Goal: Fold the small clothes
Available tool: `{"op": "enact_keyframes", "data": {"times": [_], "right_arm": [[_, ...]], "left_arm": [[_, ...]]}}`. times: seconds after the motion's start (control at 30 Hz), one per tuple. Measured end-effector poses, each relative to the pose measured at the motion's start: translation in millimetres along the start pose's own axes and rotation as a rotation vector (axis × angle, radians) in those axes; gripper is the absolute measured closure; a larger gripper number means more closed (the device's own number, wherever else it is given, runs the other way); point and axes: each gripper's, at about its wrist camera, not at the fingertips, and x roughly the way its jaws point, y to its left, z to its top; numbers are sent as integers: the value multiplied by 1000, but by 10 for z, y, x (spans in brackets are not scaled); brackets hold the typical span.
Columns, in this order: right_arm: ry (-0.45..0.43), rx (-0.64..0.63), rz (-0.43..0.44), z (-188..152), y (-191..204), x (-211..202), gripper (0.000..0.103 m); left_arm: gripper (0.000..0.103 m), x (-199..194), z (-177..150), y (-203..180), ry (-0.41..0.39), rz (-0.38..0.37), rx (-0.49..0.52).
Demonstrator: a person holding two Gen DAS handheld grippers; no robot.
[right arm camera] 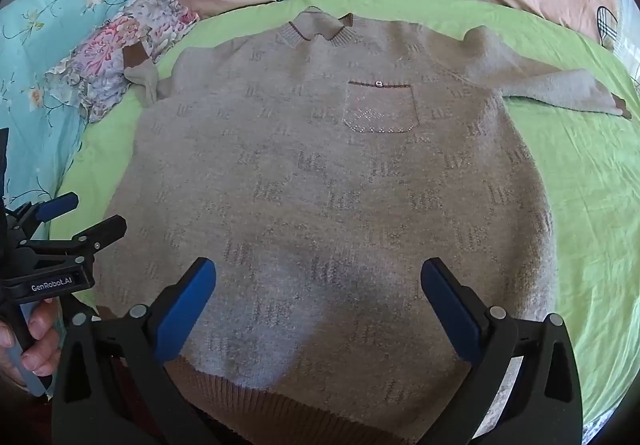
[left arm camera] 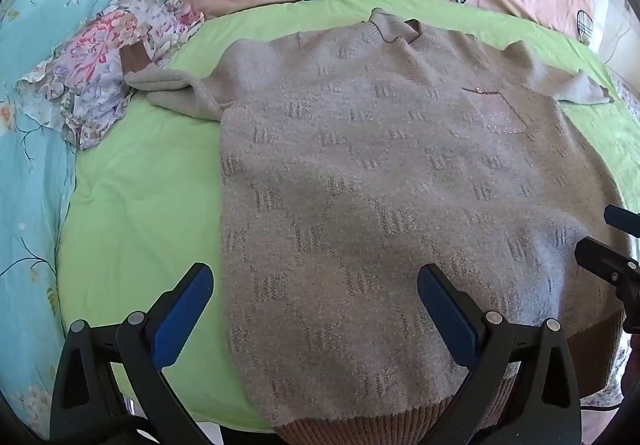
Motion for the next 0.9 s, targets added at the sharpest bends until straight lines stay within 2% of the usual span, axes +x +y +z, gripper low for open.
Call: {"op": "enact_keyframes", "data": {"times": [0.9], "right_arm": [[6, 13, 7, 23, -9, 40, 1]], "left_arm": [[1, -4, 65, -21, -3, -18, -3]]}}
